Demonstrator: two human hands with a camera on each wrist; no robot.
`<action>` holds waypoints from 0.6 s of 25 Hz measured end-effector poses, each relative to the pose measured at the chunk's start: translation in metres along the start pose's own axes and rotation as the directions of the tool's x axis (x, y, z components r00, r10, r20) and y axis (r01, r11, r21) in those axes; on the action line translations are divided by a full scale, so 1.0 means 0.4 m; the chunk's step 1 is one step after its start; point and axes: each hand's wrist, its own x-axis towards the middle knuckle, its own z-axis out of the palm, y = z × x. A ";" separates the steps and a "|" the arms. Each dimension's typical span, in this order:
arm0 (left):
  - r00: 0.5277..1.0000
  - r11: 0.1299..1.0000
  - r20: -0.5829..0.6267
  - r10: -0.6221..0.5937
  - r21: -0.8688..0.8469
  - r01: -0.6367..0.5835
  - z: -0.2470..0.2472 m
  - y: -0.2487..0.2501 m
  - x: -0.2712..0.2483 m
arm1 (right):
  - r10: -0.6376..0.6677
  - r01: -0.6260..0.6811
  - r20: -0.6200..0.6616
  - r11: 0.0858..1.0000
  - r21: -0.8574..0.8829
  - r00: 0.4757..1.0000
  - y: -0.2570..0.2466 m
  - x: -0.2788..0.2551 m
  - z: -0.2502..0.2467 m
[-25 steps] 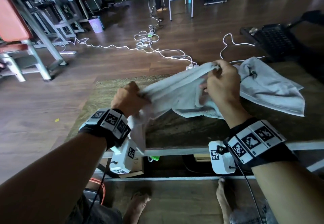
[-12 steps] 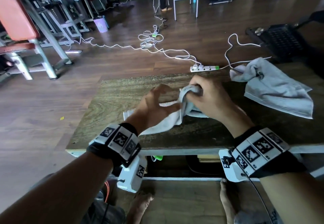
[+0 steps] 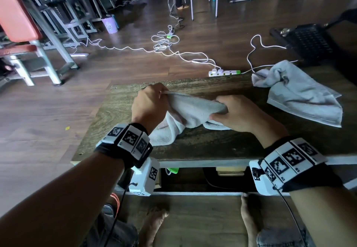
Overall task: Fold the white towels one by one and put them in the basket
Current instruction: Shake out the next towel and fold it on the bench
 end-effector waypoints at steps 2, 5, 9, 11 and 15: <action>0.999 0.994 0.025 -0.036 0.102 0.033 0.015 0.001 -0.014 | -0.052 0.049 -0.101 0.998 -0.032 0.994 -0.012 -0.004 0.001; 0.956 0.989 0.273 0.108 0.070 -0.132 0.060 0.041 -0.068 | -0.171 0.169 -0.235 0.985 -0.032 0.957 -0.049 -0.009 -0.001; 0.967 0.978 0.149 0.207 -0.012 -0.207 0.087 0.070 -0.079 | -0.238 0.230 -0.249 0.971 -0.064 0.939 -0.079 -0.016 0.008; 0.989 0.991 0.071 0.131 -0.031 -0.129 0.070 0.064 -0.076 | -0.209 0.182 -0.230 0.974 -0.133 0.950 -0.063 -0.021 0.002; 0.998 0.998 -0.028 -0.056 0.037 0.057 0.001 0.007 -0.043 | -0.058 0.025 -0.131 0.971 -0.237 0.990 -0.006 -0.030 -0.032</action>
